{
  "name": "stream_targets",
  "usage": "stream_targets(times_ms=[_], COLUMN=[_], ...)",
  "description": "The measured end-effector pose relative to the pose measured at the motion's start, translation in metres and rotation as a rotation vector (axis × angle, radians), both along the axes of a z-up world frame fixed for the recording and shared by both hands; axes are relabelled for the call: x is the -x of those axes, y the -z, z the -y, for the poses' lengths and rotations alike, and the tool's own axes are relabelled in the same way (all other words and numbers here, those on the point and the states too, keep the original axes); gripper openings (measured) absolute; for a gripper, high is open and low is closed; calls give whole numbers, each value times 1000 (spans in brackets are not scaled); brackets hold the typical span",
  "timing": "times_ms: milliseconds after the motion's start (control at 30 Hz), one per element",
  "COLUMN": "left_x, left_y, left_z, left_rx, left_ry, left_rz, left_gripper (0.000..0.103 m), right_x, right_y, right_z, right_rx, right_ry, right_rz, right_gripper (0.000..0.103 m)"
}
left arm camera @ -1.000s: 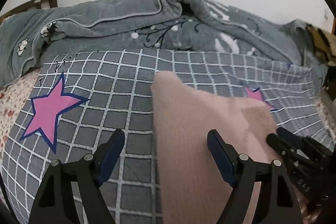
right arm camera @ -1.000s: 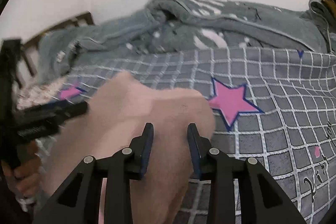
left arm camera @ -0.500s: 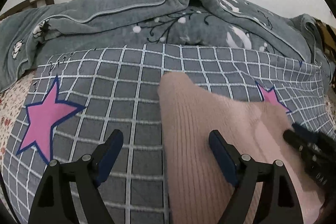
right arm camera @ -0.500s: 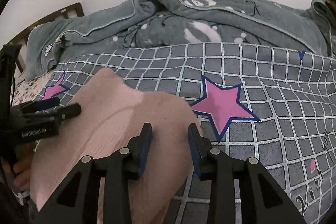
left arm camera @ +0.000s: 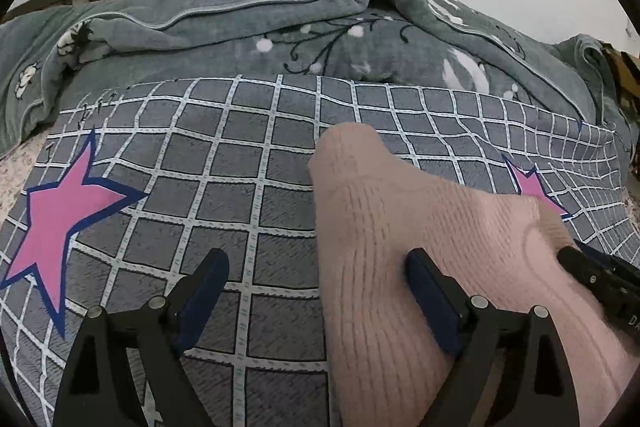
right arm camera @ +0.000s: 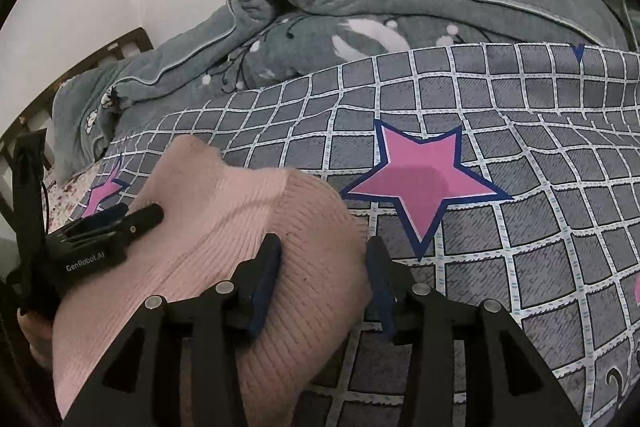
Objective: Fold small clothes
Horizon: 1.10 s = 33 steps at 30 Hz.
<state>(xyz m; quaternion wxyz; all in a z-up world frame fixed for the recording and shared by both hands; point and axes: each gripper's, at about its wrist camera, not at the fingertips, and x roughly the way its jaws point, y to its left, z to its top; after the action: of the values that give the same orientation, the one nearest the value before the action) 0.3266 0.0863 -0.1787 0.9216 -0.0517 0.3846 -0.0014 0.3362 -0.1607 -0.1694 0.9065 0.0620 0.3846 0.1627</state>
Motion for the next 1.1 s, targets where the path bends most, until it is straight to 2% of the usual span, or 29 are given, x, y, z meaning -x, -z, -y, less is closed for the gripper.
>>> stream_targets(times_ms=[133, 300, 533, 1100], left_x=[-2, 1, 7, 9], left_y=[3, 0, -3, -3], left_z=[-5, 1, 1, 1], left_rx=[46, -2, -22, -11], left_ry=[12, 3, 2, 2], left_rz=[-9, 6, 32, 34], left_gripper=[92, 92, 91, 91], right_x=[0, 1, 2, 3], right_y=[0, 0, -1, -1], right_z=[-1, -2, -3, -3], right_rx=[9, 22, 24, 22], right_ry=[1, 3, 4, 2], right_rz=[3, 12, 20, 18], right_gripper=[43, 43, 43, 44])
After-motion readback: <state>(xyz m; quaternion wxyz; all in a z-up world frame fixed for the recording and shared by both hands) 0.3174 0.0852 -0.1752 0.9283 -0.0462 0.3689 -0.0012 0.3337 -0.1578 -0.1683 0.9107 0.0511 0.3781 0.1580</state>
